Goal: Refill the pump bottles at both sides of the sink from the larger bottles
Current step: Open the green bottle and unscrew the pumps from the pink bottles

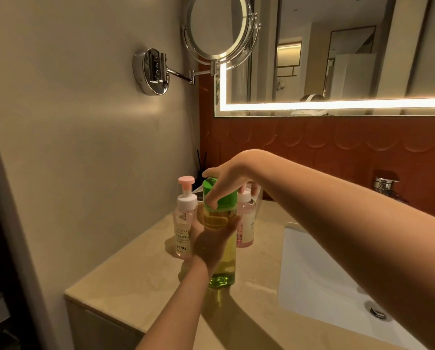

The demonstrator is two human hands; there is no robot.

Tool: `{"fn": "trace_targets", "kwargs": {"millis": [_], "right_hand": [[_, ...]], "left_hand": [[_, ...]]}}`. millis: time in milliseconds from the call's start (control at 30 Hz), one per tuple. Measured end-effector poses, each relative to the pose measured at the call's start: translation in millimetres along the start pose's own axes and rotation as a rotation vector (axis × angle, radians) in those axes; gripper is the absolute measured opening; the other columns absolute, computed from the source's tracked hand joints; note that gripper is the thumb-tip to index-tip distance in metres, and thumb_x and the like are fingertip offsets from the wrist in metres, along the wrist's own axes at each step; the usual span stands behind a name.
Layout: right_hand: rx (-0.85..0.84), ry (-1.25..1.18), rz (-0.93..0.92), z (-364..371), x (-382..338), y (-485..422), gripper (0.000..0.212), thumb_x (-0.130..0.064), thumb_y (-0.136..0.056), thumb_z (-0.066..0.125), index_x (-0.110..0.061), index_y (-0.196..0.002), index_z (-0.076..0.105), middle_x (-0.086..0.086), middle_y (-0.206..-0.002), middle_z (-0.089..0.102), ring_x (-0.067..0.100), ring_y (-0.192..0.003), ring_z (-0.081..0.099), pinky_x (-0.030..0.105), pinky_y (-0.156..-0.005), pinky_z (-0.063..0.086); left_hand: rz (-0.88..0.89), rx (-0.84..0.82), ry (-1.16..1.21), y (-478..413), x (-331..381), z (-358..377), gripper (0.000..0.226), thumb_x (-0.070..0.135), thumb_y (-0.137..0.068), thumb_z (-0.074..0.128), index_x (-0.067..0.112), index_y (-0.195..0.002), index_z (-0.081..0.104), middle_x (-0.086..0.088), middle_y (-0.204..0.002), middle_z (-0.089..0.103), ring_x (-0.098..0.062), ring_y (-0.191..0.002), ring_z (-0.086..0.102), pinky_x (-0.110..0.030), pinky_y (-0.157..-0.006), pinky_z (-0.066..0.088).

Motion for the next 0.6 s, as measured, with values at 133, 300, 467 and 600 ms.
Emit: {"fn": "trace_targets", "kwargs": {"millis": [133, 300, 467, 600], "right_hand": [[0.104, 0.032, 0.073, 8.5, -1.1, -5.7, 0.082, -0.067, -0.076, 0.056, -0.018, -0.139, 0.037, 0.008, -0.128, 0.051, 0.027, -0.102, 0.055, 0.033, -0.073, 0.047], [0.178, 0.072, 0.006, 8.4, -1.1, -11.6, 0.063, -0.056, -0.082, 0.059, -0.011, -0.125, 0.05, 0.007, -0.108, 0.057, 0.021, -0.085, 0.057, 0.026, -0.063, 0.047], [0.073, -0.047, -0.047, 0.0, 5.8, -9.8, 0.057, -0.033, -0.083, 0.067, -0.016, -0.132, 0.044, 0.009, -0.12, 0.052, 0.027, -0.097, 0.059, 0.026, -0.063, 0.056], [-0.01, -0.054, -0.091, -7.4, 4.5, -10.9, 0.061, -0.011, -0.08, 0.07, -0.022, -0.133, 0.042, 0.008, -0.128, 0.045, 0.03, -0.108, 0.052, 0.037, -0.082, 0.057]], "left_hand": [[0.018, -0.005, -0.036, -1.5, 3.3, 0.2, 0.085, 0.077, -0.045, 0.069, 0.033, -0.114, 0.046, 0.014, -0.102, 0.064, -0.004, -0.096, 0.063, -0.036, -0.093, 0.051], [0.024, -0.027, -0.048, -2.0, 3.6, 0.7, 0.072, 0.07, -0.053, 0.072, 0.035, -0.109, 0.044, 0.018, -0.1, 0.061, 0.003, -0.092, 0.061, -0.031, -0.091, 0.051], [-0.08, -0.11, 0.079, -1.9, 5.8, 0.7, 0.039, 0.018, -0.078, 0.072, 0.032, -0.102, 0.045, 0.017, -0.098, 0.059, 0.006, -0.089, 0.059, -0.039, -0.103, 0.042], [-0.006, -0.07, 0.059, 0.1, 7.6, 0.0, 0.066, 0.061, -0.054, 0.077, 0.033, -0.107, 0.048, 0.018, -0.097, 0.065, 0.0, -0.095, 0.063, -0.033, -0.095, 0.048]]}}
Point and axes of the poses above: each hand's wrist, its own y-axis away from the middle knuckle, its own z-axis out of the palm, x = y × z, the point moved 1 cm from there along -y, towards the middle knuckle
